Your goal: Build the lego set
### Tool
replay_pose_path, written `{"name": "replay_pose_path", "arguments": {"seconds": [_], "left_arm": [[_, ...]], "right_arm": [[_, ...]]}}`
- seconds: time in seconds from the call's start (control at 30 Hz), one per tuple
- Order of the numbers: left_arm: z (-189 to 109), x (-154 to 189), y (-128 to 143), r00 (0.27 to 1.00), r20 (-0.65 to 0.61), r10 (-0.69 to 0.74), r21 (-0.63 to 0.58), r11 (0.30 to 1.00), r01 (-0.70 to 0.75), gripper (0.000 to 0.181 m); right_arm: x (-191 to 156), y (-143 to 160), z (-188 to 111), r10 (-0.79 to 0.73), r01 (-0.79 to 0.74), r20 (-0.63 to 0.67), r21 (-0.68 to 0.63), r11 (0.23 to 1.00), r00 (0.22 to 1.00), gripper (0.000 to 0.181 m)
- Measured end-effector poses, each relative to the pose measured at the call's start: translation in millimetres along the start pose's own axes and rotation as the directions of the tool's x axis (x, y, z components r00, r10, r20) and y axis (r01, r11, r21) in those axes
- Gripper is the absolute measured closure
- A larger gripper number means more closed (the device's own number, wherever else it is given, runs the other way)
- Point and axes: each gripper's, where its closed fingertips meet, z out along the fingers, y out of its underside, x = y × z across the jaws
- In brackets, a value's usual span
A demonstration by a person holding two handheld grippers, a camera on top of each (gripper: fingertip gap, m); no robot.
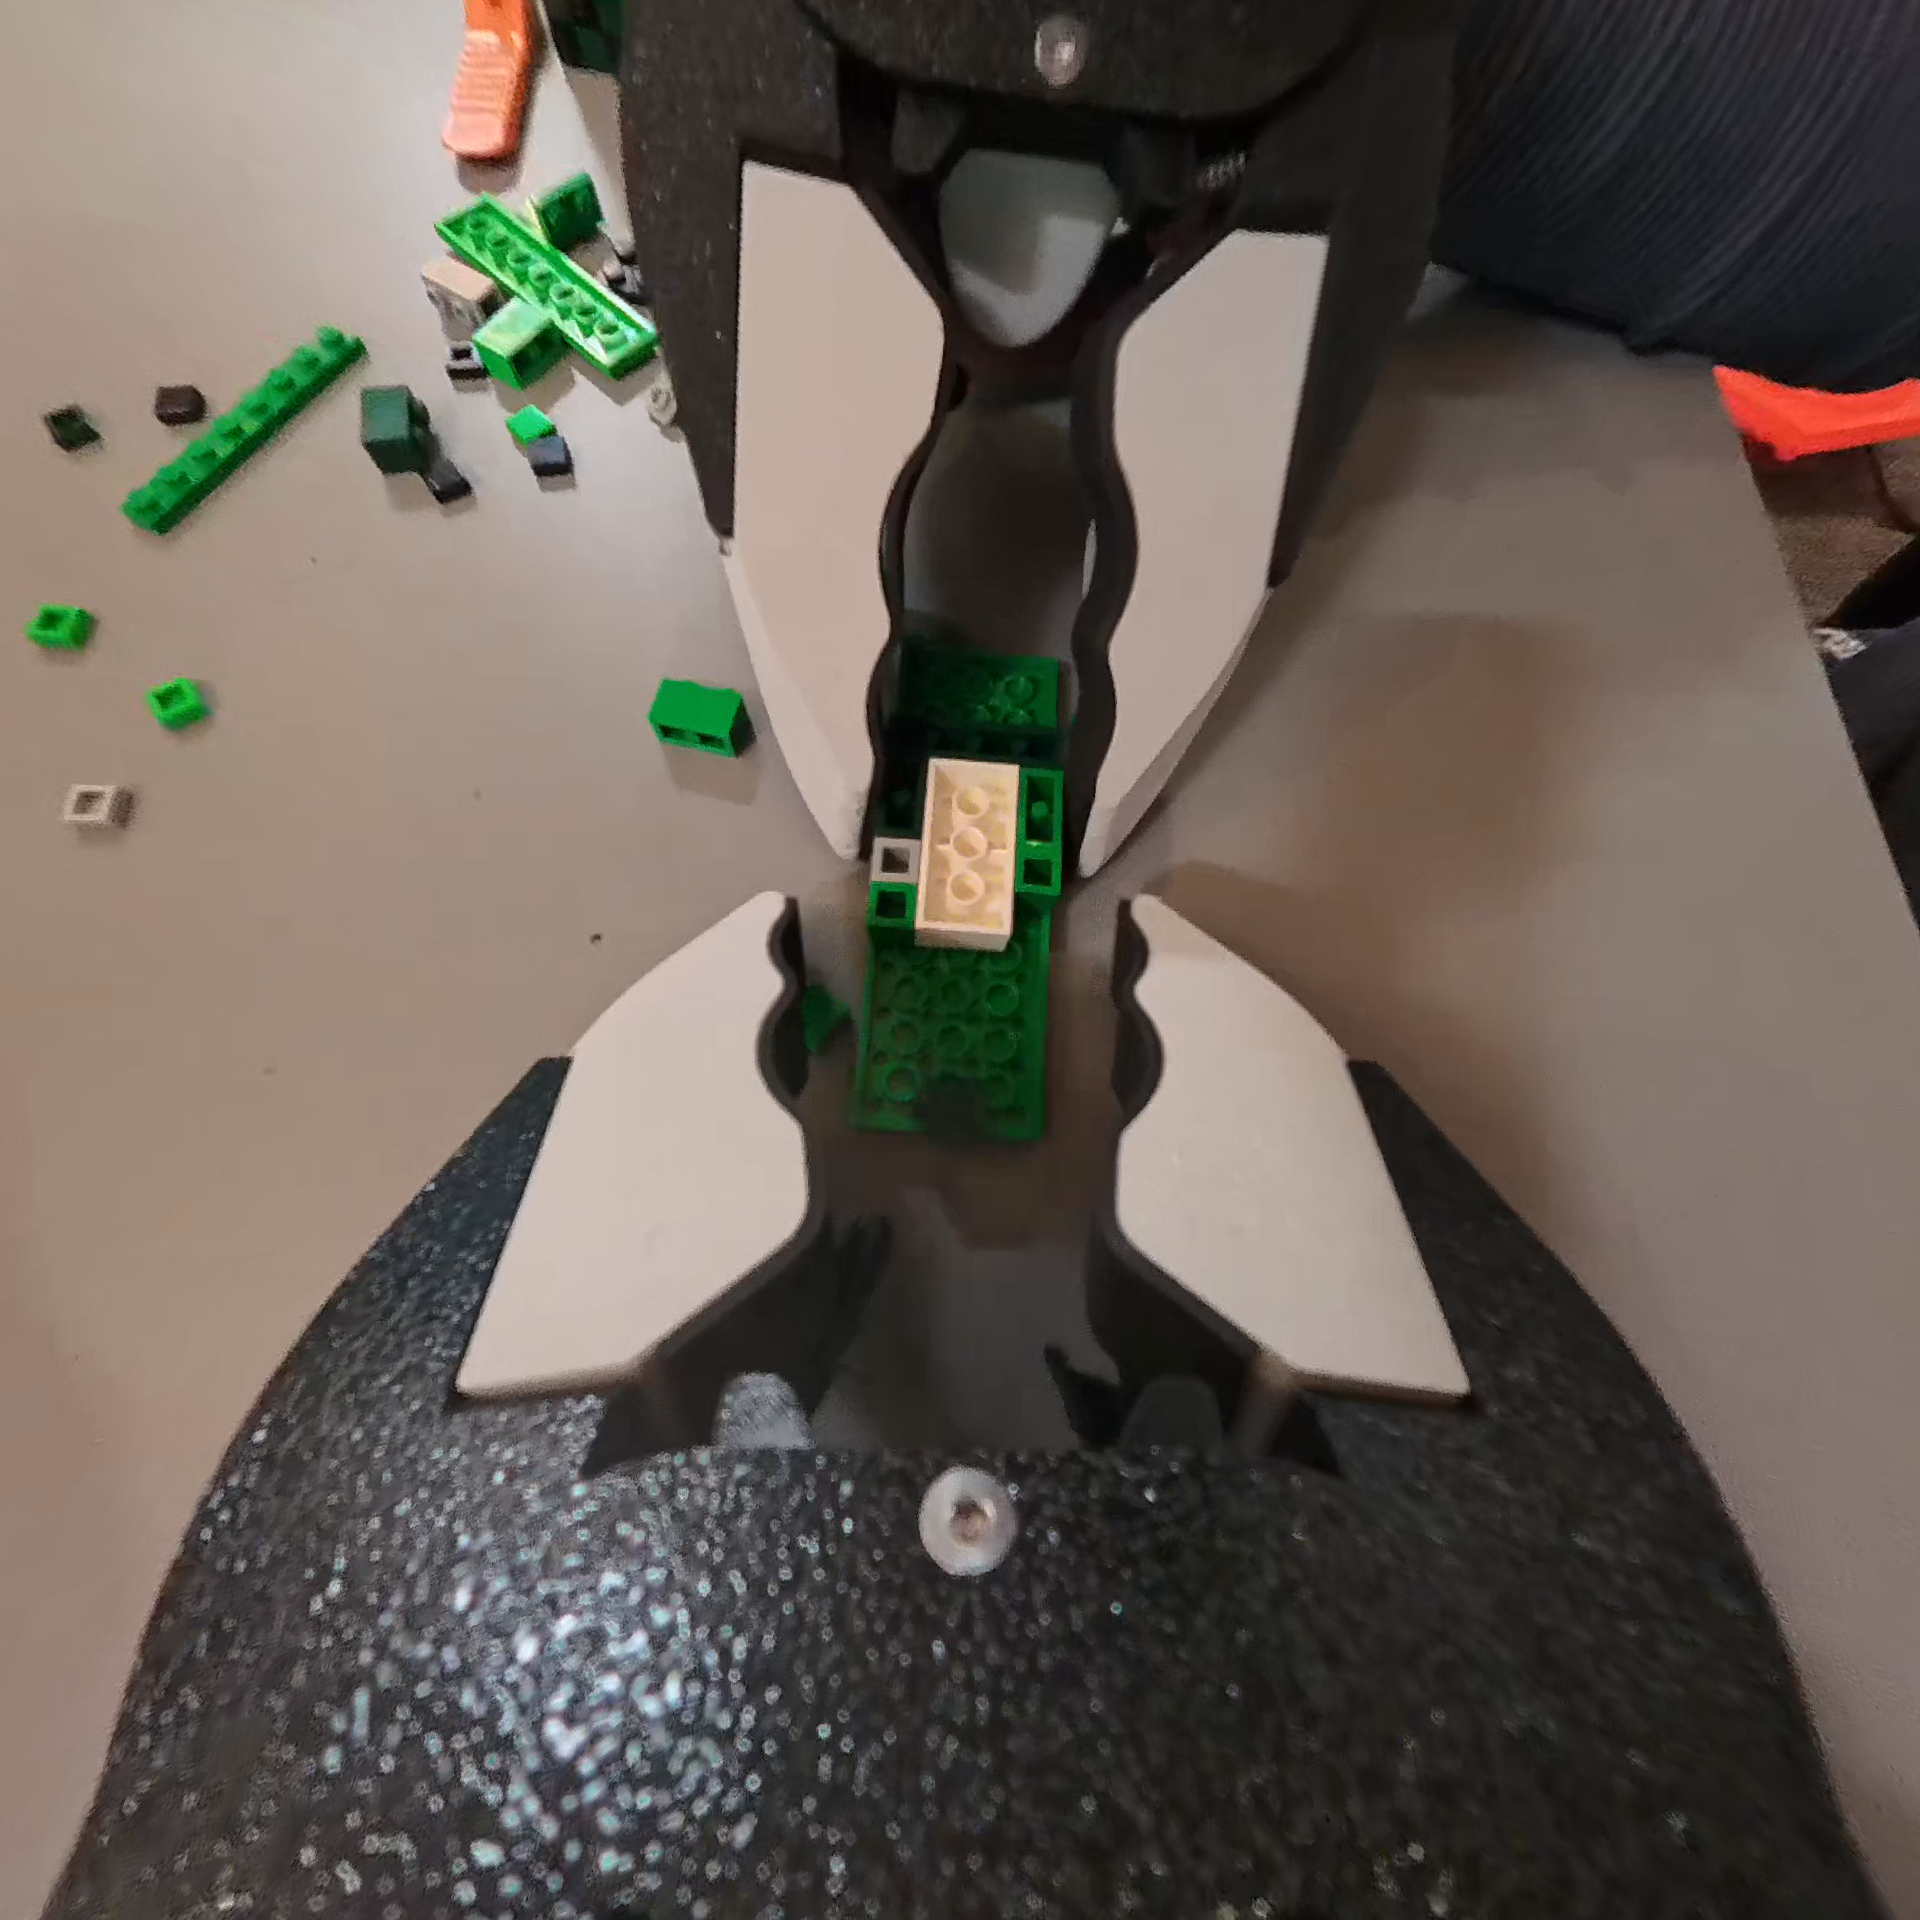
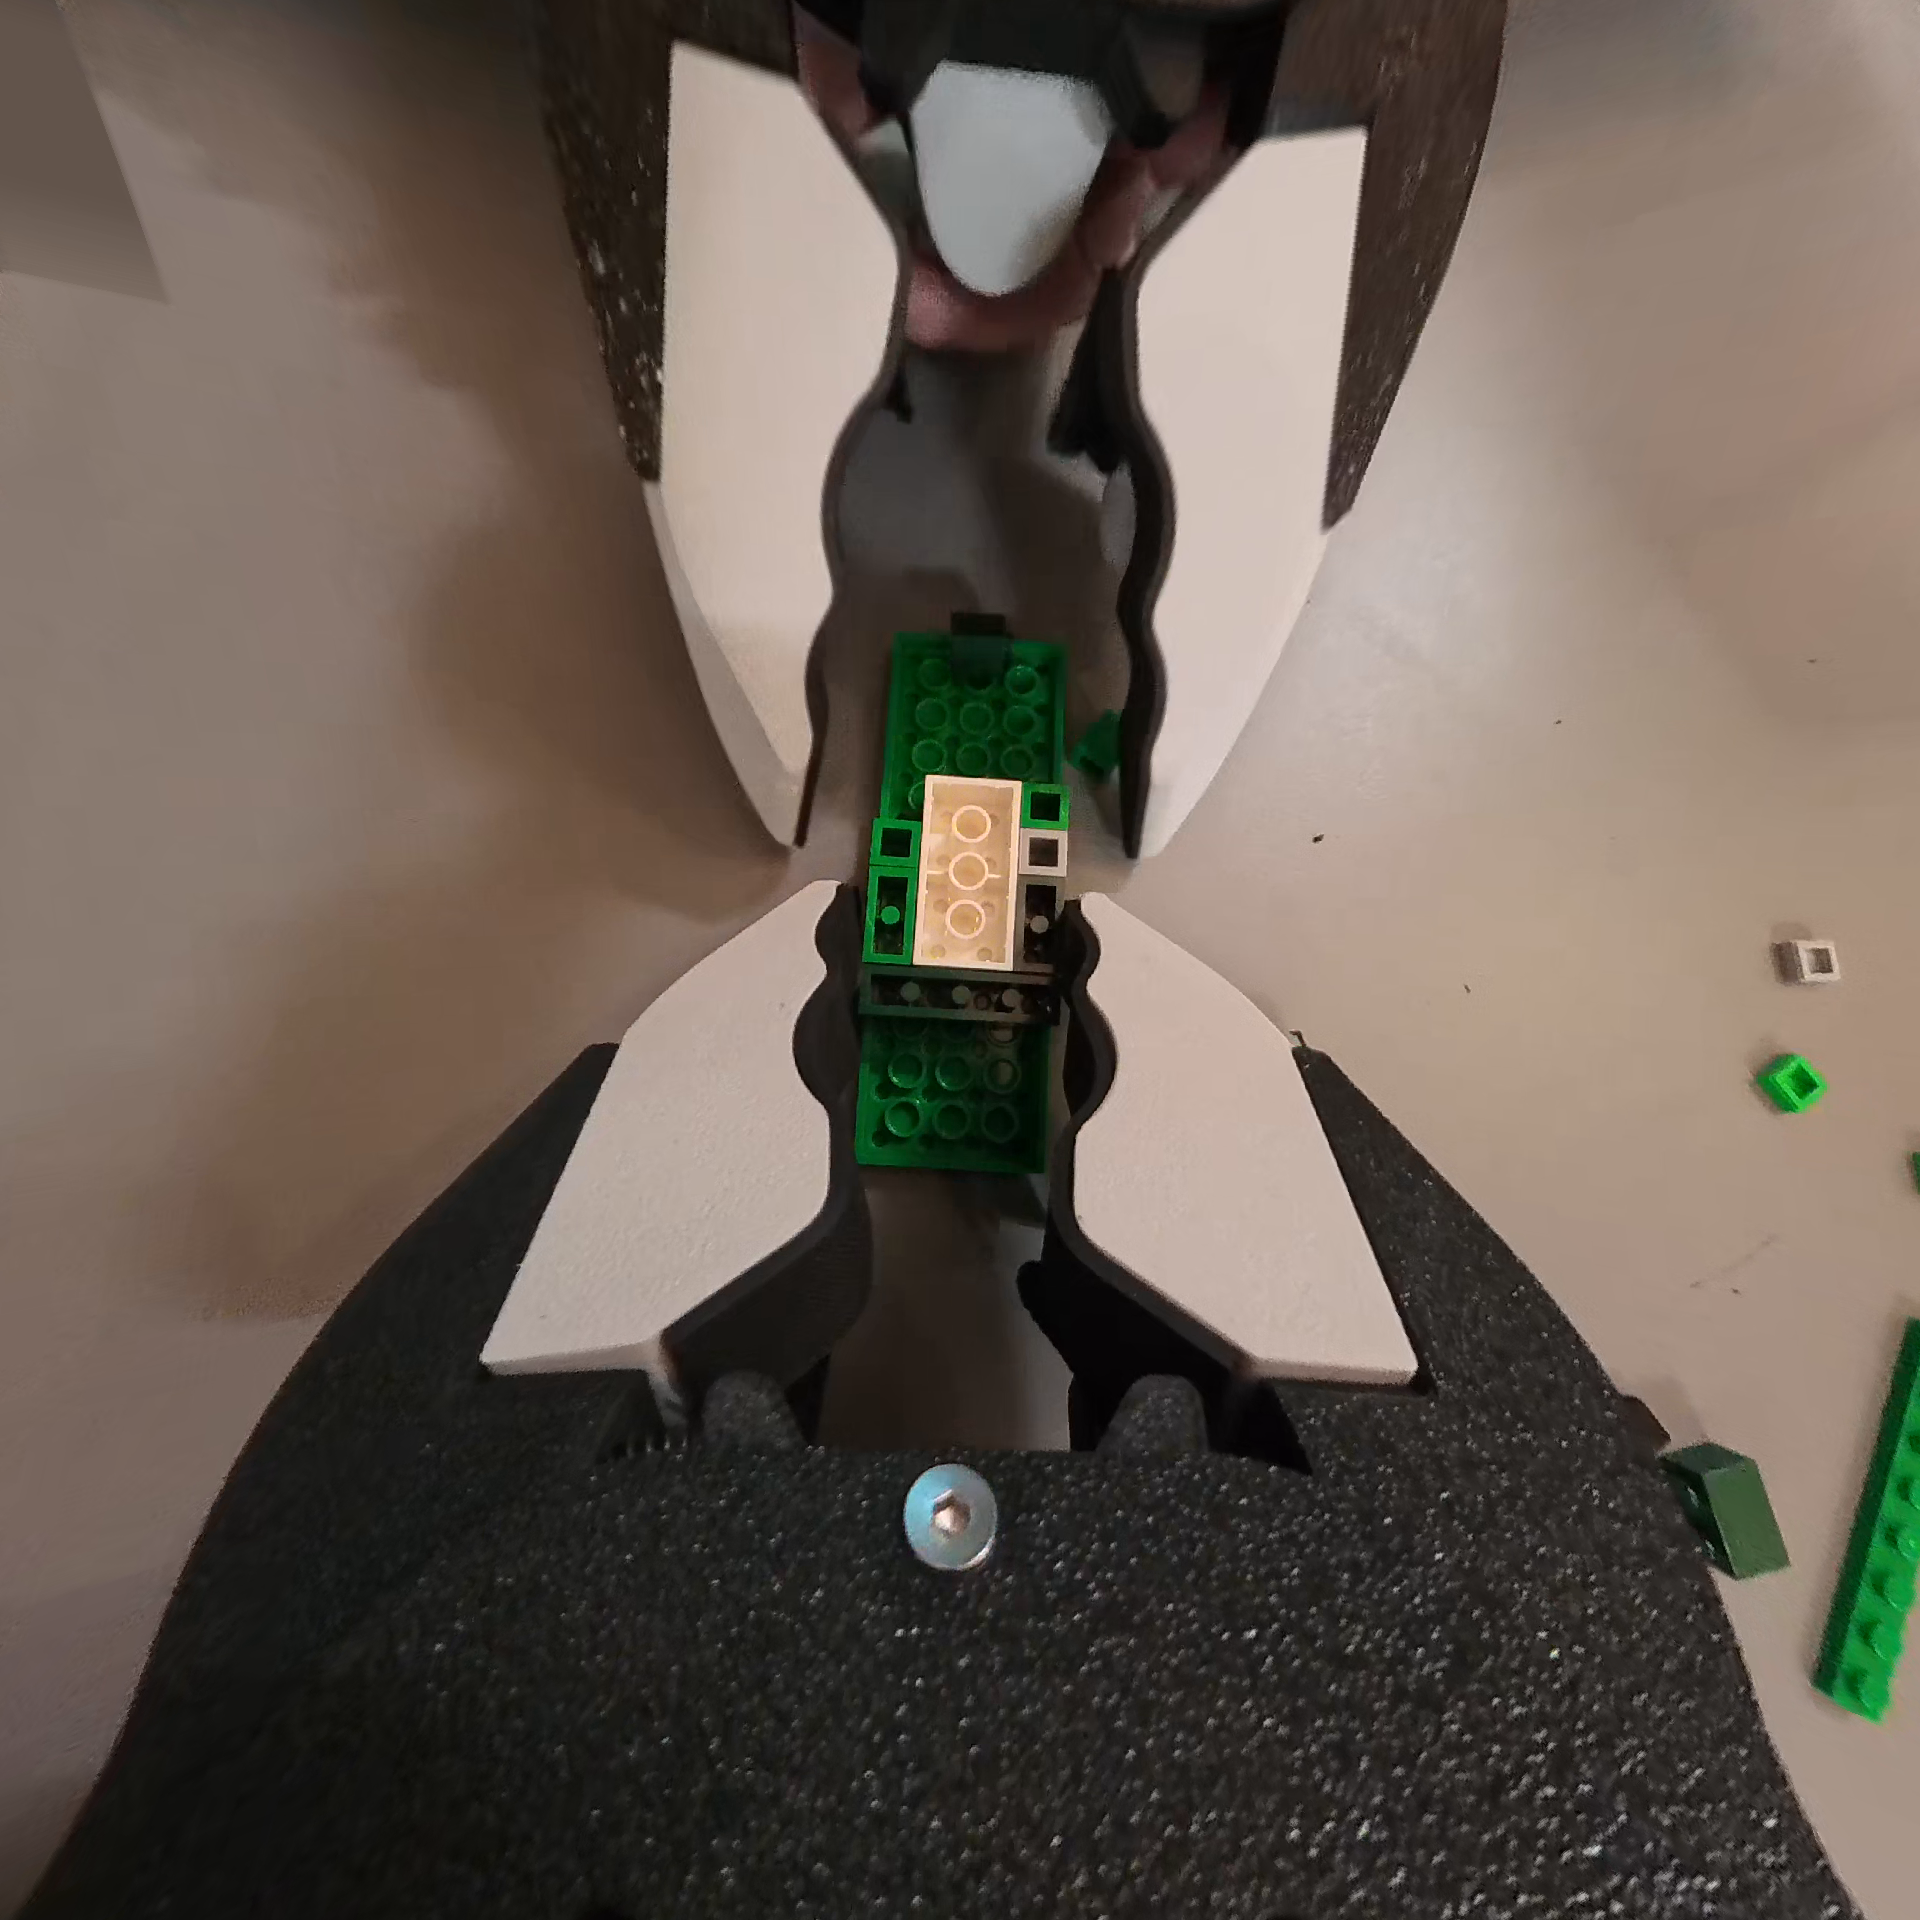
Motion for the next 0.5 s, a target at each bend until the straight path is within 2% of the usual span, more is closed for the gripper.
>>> {"name": "replay_pose_path", "arguments": {"seconds": [0.07,0.23,0.37,0.5], "left_arm": [[4,1,3,1.000,0.008,0.018,-0.033,0.999,-0.018,0.125],[6,3,2,1.000,0.008,0.023,-0.033,0.999,-0.022,0.145],[-3,0,9,1.000,0.010,0.010,-0.041,0.999,-0.010,0.131],[-10,-1,14,1.000,0.003,0.006,-0.053,0.999,-0.005,0.132]], "right_arm": [[-1,-1,1,-0.005,0.005,0.004,0.003,1.000,1.000,0.145],[-2,1,-1,0.011,-0.011,0.013,0.004,1.000,1.000,0.145],[1,9,-7,0.052,-0.052,0.015,-0.001,0.999,0.999,0.142],[3,11,-8,0.047,-0.047,-0.001,-0.004,0.999,0.999,0.143]]}}
